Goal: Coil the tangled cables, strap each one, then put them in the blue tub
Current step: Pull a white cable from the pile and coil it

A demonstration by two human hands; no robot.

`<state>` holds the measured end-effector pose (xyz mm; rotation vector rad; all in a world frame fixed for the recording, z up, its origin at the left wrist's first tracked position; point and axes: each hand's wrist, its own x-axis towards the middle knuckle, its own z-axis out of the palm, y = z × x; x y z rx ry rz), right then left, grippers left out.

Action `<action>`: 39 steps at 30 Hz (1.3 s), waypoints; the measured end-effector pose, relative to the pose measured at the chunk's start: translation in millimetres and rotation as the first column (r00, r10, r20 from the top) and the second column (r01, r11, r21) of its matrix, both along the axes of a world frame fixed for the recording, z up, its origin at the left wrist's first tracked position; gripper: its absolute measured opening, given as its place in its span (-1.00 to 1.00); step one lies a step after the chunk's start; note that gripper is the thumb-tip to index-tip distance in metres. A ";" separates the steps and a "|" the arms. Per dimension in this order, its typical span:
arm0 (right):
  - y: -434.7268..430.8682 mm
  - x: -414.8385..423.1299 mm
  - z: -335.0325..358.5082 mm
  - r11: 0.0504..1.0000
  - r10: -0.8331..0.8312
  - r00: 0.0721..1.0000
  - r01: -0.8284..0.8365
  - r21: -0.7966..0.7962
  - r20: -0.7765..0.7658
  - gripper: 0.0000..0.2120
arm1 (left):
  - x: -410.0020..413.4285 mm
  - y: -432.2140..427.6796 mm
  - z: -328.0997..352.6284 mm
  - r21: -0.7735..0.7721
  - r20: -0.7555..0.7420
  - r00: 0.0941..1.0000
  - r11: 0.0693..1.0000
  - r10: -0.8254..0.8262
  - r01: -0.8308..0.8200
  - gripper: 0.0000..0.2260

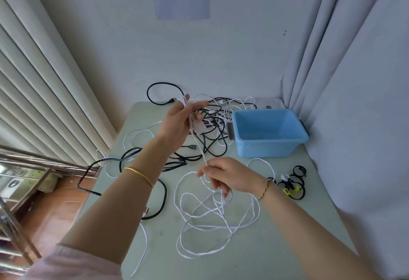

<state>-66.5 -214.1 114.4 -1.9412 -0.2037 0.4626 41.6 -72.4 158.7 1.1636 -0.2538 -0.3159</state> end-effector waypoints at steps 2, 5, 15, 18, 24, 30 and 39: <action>-1.8 -3.7 14.9 0.996 0.045 0.998 -0.041 -0.076 0.053 -0.81 | 0.9 1.4 -3.3 0.127 0.056 0.997 0.990 0.059 -0.065 -0.77; -7.1 1.1 35.7 0.989 -0.030 0.954 0.071 -0.128 0.298 -0.85 | -3.0 1.2 -7.1 0.447 0.209 0.978 0.889 0.001 -0.097 -0.81; -42.1 43.0 39.8 0.800 -0.427 0.582 0.600 -0.012 0.692 -0.89 | -25.3 -7.0 7.7 0.579 0.109 0.916 0.774 -0.386 0.257 -0.76; -43.9 47.3 25.2 0.789 -0.439 0.576 0.614 -0.011 0.689 -0.84 | -26.2 -5.4 11.9 0.450 0.053 0.889 0.806 -0.455 0.386 -0.66; -28.4 44.9 12.2 0.817 -0.570 0.701 0.536 0.212 0.428 -0.80 | -23.0 -0.5 20.1 0.249 -0.108 0.806 0.769 -0.582 0.589 -0.61; -8.0 36.5 2.9 0.820 -0.534 0.837 0.478 0.313 0.118 -0.75 | -22.7 -3.4 17.7 -0.240 -0.233 0.795 0.826 -0.560 0.511 -0.59; 0.8 13.6 9.2 0.965 -0.237 0.971 0.231 0.120 0.041 -0.75 | -4.9 -7.9 7.0 -0.165 -0.102 0.995 0.986 -0.009 -0.008 -0.86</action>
